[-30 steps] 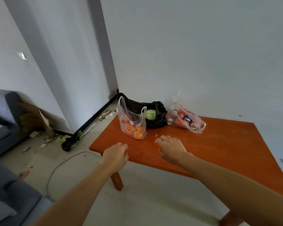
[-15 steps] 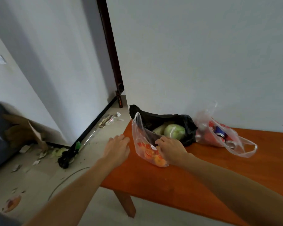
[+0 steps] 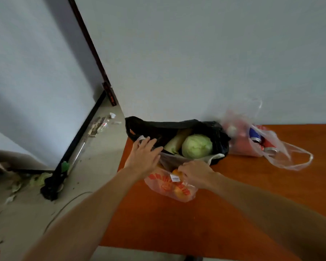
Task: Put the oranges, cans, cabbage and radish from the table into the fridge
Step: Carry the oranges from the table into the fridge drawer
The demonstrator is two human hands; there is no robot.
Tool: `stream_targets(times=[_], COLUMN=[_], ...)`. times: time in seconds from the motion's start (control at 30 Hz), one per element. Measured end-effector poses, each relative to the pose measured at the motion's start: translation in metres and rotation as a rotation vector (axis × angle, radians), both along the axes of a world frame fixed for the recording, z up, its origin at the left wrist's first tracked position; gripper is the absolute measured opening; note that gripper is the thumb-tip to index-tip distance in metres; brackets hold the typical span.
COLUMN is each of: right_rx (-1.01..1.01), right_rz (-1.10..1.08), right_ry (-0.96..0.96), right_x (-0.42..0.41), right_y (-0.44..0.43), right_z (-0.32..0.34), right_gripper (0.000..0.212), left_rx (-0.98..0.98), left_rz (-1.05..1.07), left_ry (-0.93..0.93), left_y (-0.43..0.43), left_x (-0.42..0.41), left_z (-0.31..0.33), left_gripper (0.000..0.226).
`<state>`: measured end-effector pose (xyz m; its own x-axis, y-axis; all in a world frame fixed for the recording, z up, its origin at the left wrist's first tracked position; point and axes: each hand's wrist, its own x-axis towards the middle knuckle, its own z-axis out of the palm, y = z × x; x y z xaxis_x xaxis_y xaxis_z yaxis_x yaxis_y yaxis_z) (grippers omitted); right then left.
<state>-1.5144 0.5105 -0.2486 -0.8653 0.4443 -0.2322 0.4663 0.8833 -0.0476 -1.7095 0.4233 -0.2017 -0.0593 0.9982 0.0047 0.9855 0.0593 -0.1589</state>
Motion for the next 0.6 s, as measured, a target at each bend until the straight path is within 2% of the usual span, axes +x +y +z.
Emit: stream_targets(times=[0.1,0.2,0.33,0.5,0.6], right_rx=[-0.03,-0.088,-0.132,-0.108,-0.148], right_rz=[-0.068,-0.151,-0.19,0.032,0.04], right_ry=[-0.068,-0.056,-0.002,0.145,0.055], right_x=[0.011,0.019,0.022,0.0,-0.02], right_y=[0.017,0.024,0.023,0.02,0.021], right_z=[-0.03,-0.045,-0.062,-0.081,-0.097], right_gripper=[0.027,0.035,0.049,0.039,0.047], left_rx=[-0.183,-0.283,-0.403,-0.457,-0.465], left_rz=[-0.112,-0.141,-0.148,-0.117,-0.106], left_ry=[0.083,0.061,0.049,0.021,-0.028], left_y=[0.015,0.019,0.014,0.022,0.029], left_x=[-0.001,-0.002,-0.005,-0.014,-0.017], left_z=[-0.035,-0.065,-0.096,-0.115,-0.118], left_gripper=[0.043,0.042,0.057,0.072,0.073])
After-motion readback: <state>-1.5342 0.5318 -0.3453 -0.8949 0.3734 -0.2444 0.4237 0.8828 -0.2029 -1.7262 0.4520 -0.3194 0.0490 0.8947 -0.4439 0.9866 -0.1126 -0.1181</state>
